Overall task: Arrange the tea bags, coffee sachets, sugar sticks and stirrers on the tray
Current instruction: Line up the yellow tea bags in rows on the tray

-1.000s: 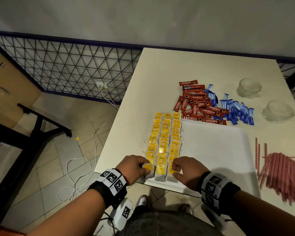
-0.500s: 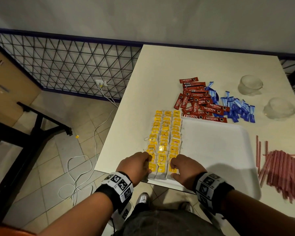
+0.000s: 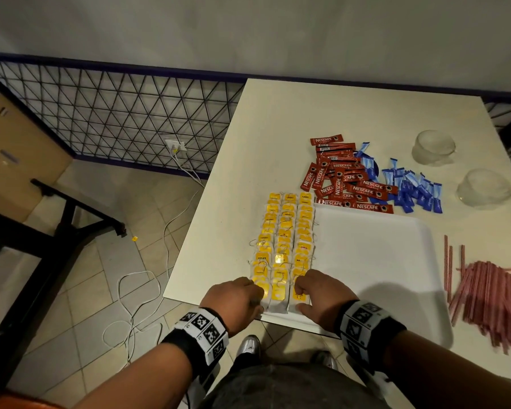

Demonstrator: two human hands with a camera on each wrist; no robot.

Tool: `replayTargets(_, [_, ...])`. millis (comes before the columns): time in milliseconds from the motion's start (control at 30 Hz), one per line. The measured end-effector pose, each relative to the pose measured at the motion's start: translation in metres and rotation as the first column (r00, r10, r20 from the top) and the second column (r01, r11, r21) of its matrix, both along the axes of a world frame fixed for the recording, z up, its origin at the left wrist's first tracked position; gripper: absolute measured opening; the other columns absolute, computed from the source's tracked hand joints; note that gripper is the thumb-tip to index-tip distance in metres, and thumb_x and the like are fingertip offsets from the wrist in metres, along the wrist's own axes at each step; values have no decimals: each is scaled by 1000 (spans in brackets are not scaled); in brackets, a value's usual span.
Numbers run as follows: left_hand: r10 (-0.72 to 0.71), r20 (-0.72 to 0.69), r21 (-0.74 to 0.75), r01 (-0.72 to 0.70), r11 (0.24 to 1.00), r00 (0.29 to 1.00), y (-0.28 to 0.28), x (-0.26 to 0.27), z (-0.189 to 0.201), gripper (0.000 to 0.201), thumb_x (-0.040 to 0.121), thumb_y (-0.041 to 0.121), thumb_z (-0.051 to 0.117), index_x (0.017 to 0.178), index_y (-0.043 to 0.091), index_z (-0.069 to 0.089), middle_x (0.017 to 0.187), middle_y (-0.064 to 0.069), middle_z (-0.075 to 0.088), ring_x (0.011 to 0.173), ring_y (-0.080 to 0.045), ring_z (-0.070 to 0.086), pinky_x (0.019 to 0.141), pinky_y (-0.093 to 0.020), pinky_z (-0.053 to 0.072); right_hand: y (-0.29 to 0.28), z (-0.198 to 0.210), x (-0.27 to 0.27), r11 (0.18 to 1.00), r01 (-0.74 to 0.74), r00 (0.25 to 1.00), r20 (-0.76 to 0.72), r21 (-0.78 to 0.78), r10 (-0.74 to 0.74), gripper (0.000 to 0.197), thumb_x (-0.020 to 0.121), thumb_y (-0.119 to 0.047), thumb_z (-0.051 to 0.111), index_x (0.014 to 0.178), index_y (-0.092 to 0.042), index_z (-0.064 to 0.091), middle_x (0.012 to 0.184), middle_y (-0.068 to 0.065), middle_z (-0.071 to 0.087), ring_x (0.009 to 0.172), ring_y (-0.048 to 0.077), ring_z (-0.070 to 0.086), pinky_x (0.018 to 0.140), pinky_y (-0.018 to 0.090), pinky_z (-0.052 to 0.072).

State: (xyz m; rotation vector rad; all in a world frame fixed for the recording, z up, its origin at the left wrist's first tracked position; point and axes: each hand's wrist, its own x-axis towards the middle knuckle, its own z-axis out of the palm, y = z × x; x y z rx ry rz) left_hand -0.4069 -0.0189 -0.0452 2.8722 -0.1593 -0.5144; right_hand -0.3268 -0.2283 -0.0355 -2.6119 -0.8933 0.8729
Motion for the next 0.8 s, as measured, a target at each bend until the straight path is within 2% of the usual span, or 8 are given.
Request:
replayTargets(200, [-85,19,-59,86,995,996,-4,2,3,38,95,50,42,131,41,45,121,4,53,102,-26,61,76,-32,50,0,-2,0,1000,-7,1000,-9,0,7,25,89,-38,57,110,-26,51,104,-9,38,100,18,50,86,29,41])
replayTargets(467, [-80,0,43,80,996,997,-7,3,0,23,95,42,42,111,30,54,111,0,52,91,-30,60,67,-29,44,0,-2,1,1000,-19,1000,-11,-5,19,28,90,-37,57,113,-24,52,116,-3,47,103,20,51,86,30,41])
replayTargets(600, [-94,-26,52,96,994,995,-5,3,-1,46,87,57,25,113,33,54,111,3,53,95,-27,61,71,-30,49,1,-2,0,1000,-22,1000,-12,0,22,28,90,-37,57,114,-23,52,117,-2,47,104,20,51,85,29,39])
replayTargets(667, [4,-23,-70,-5,998,1000,-3,3,6,45,89,61,34,120,37,57,113,9,56,100,-18,60,79,-30,50,-1,-2,0,1000,-24,1000,-4,10,24,28,89,-39,57,112,-25,51,115,-4,47,103,19,51,84,28,39])
replayTargets(700, [111,-16,-221,-112,969,994,-3,4,13,39,91,58,44,120,37,60,111,12,59,99,-13,60,81,-28,49,-2,0,0,999,-14,1000,0,36,14,27,88,-41,58,110,-27,51,111,-6,46,100,17,51,83,26,40])
replayTargets(733, [258,-31,-419,-247,874,966,-4,7,20,33,92,52,50,117,35,63,103,16,63,94,-10,61,78,-25,49,-3,3,2,997,1,1000,4,82,-2,24,88,-42,58,107,-28,52,105,-8,45,96,14,51,82,25,40])
replayTargets(767, [413,-121,-619,-394,680,903,-6,11,30,27,95,46,49,111,30,65,91,18,67,83,-11,62,70,-22,48,-3,7,3,990,15,1000,10,143,-17,21,87,-43,59,103,-30,52,99,-11,44,91,10,49,81,24,39])
replayTargets(800, [501,-318,-747,-538,390,805,-7,17,38,31,100,43,42,106,22,64,79,15,68,69,-15,60,59,-22,46,-2,13,5,978,22,999,22,209,-27,19,87,-43,59,100,-31,52,94,-13,43,87,8,47,80,23,39])
